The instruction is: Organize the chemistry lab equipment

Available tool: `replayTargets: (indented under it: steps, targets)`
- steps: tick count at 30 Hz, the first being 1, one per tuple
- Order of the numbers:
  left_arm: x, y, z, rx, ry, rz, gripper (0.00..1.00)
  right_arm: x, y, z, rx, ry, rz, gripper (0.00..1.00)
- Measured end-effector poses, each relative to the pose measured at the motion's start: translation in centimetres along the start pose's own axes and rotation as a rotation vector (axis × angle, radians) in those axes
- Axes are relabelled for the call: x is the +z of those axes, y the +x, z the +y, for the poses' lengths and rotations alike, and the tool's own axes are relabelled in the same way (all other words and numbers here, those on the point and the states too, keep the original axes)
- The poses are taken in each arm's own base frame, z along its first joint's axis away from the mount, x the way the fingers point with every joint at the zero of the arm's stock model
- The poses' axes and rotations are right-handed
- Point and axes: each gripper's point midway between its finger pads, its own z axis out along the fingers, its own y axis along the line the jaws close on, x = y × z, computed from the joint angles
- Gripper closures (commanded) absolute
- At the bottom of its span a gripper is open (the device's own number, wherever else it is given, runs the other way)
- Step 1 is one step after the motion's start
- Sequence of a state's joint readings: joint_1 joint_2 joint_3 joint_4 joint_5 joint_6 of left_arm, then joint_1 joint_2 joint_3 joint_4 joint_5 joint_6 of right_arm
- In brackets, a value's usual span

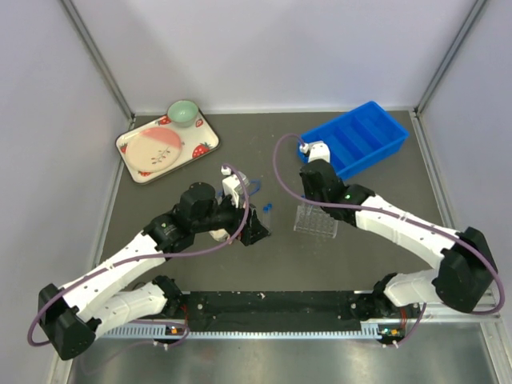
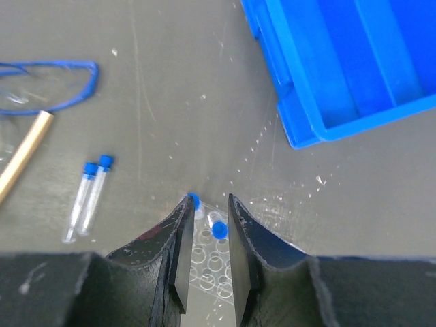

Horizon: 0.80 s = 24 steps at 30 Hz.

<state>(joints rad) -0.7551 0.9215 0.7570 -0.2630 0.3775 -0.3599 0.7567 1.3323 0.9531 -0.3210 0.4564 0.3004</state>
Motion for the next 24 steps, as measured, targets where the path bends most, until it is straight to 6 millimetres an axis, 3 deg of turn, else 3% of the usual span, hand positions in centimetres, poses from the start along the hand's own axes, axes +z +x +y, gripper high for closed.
replayTargets:
  steps: [6,12,18,24]
  targets:
    - [1.2,0.8,2.0,-0.024,-0.082,0.033,0.01,-4.2,-4.4,1.9,-0.005,-0.078,-0.102,0.73]
    - [3.8,4.2,6.4,-0.126,-0.26,0.16,0.1,-9.4,-6.6,3.9,-0.052,-0.163,-0.167,0.71]
    - [5.7,6.7,10.4,-0.222,-0.457,0.25,0.23,-13.1,-6.5,3.3,-0.073,-0.195,-0.19,0.7]
    - [7.0,8.1,12.7,-0.265,-0.56,0.286,0.39,-14.3,-5.0,0.8,-0.05,-0.168,-0.197,0.69]
